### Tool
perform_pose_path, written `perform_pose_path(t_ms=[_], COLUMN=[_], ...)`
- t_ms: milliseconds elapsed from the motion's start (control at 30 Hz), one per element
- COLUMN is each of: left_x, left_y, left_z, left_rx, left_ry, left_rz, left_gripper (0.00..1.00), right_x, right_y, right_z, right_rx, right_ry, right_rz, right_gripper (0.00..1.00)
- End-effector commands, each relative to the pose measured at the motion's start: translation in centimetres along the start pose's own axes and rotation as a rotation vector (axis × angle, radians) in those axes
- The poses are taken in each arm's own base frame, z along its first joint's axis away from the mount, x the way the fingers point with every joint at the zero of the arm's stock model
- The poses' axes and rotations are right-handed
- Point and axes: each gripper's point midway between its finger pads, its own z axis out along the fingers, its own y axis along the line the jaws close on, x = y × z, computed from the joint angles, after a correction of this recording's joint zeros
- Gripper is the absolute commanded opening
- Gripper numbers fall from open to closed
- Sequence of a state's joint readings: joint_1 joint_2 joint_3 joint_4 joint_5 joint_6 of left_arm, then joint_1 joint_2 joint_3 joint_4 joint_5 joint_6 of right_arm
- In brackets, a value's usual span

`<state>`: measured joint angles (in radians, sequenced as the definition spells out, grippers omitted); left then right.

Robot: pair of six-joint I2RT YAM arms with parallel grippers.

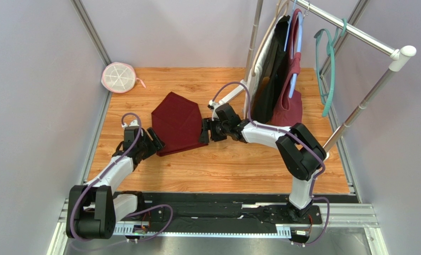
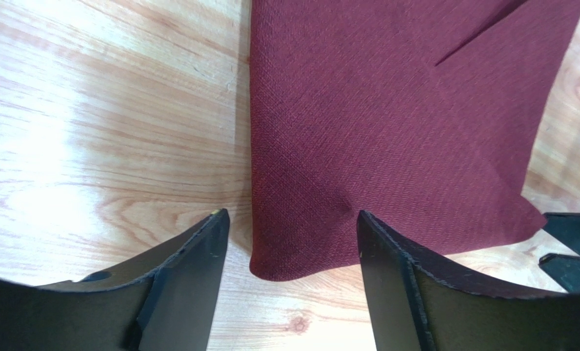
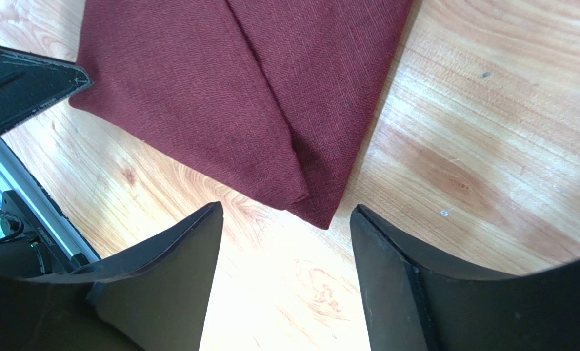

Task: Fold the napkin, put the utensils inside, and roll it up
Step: Fold the napkin

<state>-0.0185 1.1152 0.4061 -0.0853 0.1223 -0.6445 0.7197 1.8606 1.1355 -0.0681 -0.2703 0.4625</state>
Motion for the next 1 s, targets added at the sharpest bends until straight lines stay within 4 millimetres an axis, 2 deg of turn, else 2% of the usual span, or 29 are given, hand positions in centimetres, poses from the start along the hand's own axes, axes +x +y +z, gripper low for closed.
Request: perform_pose_path(t_ms=[0, 200, 400, 500, 533, 567, 667, 800, 933, 967], left_x=[-1.4, -1.9, -2.2, -1.9, -1.9, -2.5, -2.4, -1.9, -1.7, -1.7], left_y=[-0.3, 0.7, 1.1, 1.2, 1.2, 0.9, 0.9, 1.0, 1.0, 0.8], left_z=[-0.6, -0.4, 0.0, 0.2, 0.2, 0.2, 0.2, 0.3, 0.3, 0.3], left_rx=[0.009, 0.007, 0.023, 0.023, 0.023, 0.038, 0.039, 0.042, 0.049, 0.057], left_ry=[-0.056, -0.077, -0.072, -0.053, -0.051, -0.072, -0.072, -0.061, -0.055, -0.057], left_rz=[-0.006, -0.063, -0.092, -0.101, -0.105, -0.099, -0.099, -0.099, -0.118, -0.118], left_gripper=[0.75, 0.72, 0.70, 0.70, 0.70, 0.70, 0.69, 0.69, 0.68, 0.68], right_x=[-2.0, -1.8, -1.3, -0.9, -0.7, -0.6, -0.2, 0.3, 1.0, 1.4], right_y=[1.1, 0.1, -0.6, -0.7, -0.8, -0.8, -1.0, -1.1, -1.4, -1.7], right_z=[-0.9, 0.4, 1.8, 2.2, 2.3, 2.3, 2.2, 2.2, 2.2, 2.0], right_rx=[-0.009, -0.001, -0.037, -0.044, -0.041, -0.044, -0.040, -0.038, -0.029, -0.018], right_ry=[-0.037, -0.016, 0.017, 0.027, 0.031, 0.033, 0.040, 0.052, 0.072, 0.075], right_rz=[-0.053, 0.017, 0.067, 0.080, 0.083, 0.086, 0.094, 0.104, 0.137, 0.143], right_gripper=[0.69, 0.69, 0.63, 0.53, 0.46, 0.42, 0.31, 0.18, 0.00, 0.00])
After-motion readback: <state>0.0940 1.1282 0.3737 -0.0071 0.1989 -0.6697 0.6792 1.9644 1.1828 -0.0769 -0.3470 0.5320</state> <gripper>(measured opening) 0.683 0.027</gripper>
